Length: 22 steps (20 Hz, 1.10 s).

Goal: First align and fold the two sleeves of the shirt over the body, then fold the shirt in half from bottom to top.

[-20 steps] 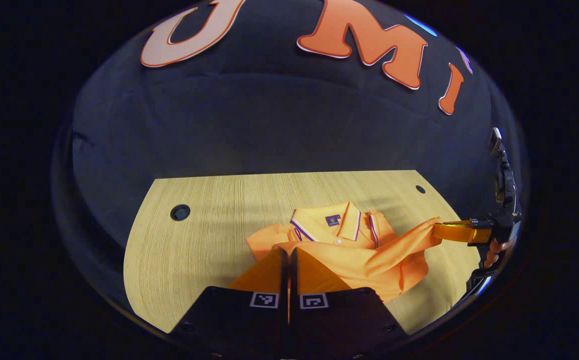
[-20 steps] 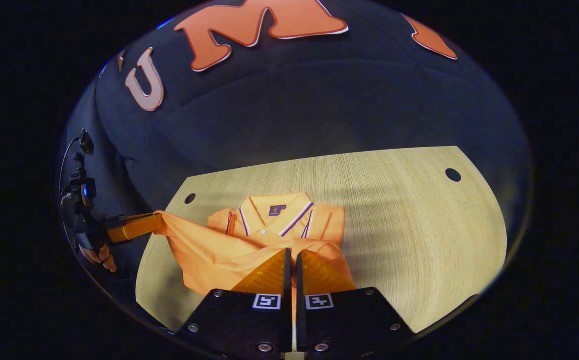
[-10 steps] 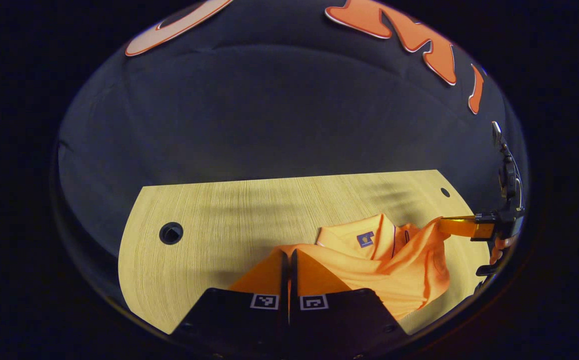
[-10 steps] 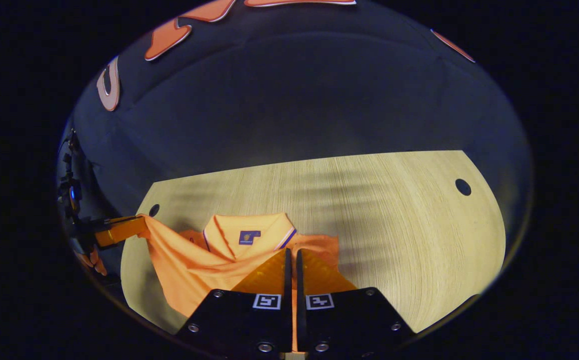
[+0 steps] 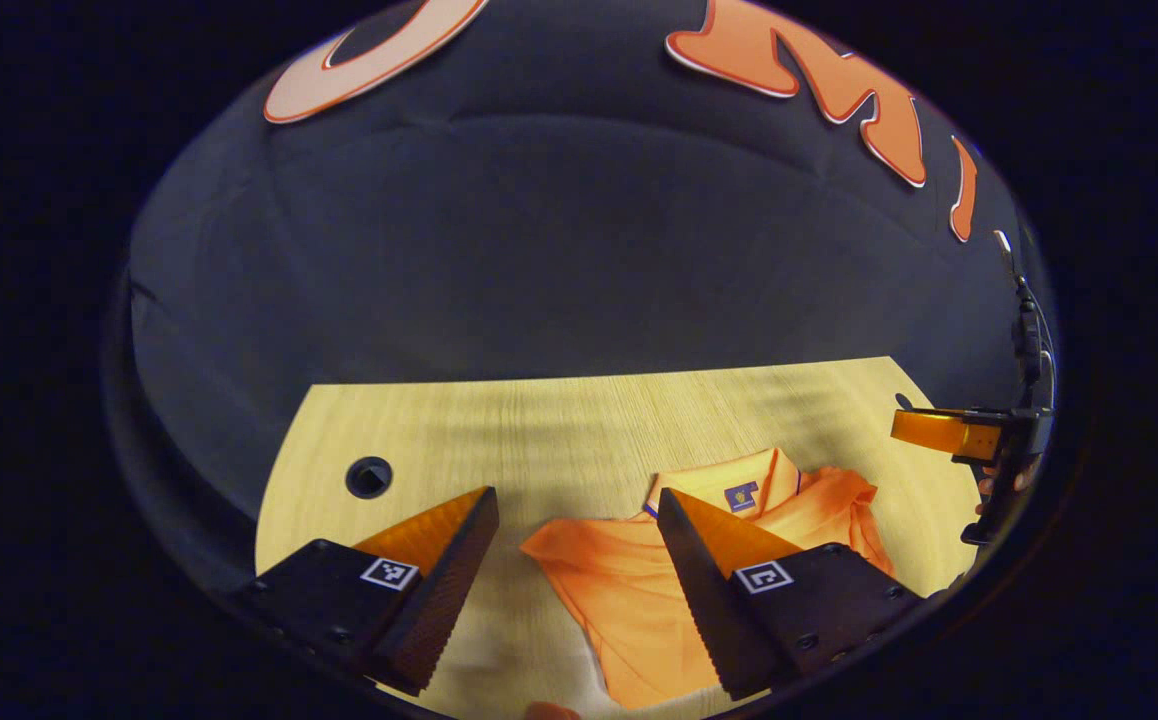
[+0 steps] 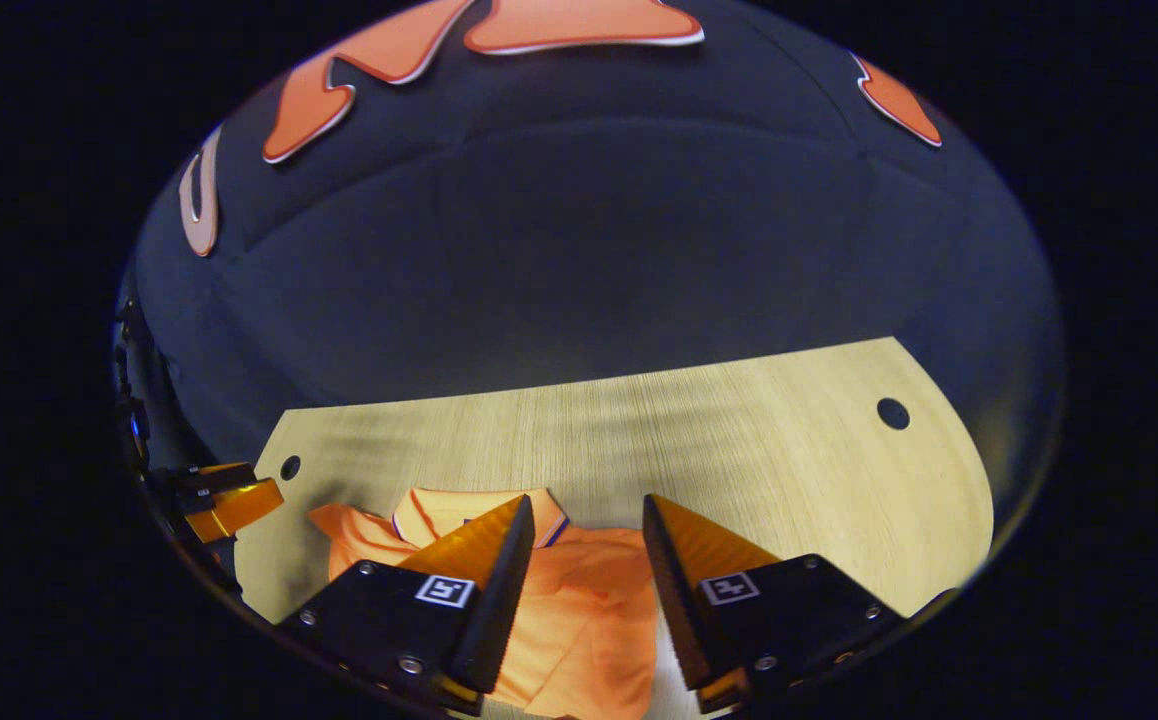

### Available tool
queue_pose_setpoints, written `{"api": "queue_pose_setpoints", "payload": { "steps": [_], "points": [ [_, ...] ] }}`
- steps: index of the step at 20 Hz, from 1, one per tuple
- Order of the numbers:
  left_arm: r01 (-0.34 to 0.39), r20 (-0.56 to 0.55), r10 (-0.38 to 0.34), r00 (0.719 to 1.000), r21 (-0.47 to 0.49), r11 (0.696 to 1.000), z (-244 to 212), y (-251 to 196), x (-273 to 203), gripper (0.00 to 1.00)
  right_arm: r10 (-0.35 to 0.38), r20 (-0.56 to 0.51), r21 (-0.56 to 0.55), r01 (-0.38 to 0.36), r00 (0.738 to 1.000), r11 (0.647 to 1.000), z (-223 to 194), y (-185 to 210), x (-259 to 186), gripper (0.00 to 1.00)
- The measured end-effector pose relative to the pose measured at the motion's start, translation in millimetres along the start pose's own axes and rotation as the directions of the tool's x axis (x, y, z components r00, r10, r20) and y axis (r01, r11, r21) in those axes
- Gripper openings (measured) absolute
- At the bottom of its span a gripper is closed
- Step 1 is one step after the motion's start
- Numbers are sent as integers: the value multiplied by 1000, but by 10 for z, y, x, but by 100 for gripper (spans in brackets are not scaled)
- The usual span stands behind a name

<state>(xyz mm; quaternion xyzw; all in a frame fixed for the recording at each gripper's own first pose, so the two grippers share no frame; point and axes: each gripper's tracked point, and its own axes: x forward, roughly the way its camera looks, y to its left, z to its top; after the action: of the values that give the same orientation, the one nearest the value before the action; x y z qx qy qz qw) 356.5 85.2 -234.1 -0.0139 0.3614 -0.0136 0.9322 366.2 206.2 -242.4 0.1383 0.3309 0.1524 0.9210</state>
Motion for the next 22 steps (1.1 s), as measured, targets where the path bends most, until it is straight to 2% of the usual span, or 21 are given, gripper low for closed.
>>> {"api": "queue_pose_setpoints", "payload": {
  "steps": [2,3,5,14,18,22],
  "points": [
    [-9,48,9,999,10,1000,73,-26,-214,99,-1,58,-26,2,998,1000,106,28,-268,83],
    [-15,75,14,997,13,1000,125,-58,-372,99,0,86,-42,4,996,999,151,42,-413,89],
    [-19,135,17,991,13,1000,236,-139,-691,99,0,154,-73,11,988,997,236,63,-699,93],
    [-15,342,11,940,8,1000,433,-616,-2038,98,32,365,-153,26,931,988,381,134,-2090,96],
    [-29,439,23,898,7,1000,439,-800,-2570,98,37,463,-140,32,886,990,427,92,-2649,96],
    [-40,503,21,864,27,999,354,-1007,-2964,98,46,509,-145,33,860,989,212,140,-2955,95]
  ]
}}
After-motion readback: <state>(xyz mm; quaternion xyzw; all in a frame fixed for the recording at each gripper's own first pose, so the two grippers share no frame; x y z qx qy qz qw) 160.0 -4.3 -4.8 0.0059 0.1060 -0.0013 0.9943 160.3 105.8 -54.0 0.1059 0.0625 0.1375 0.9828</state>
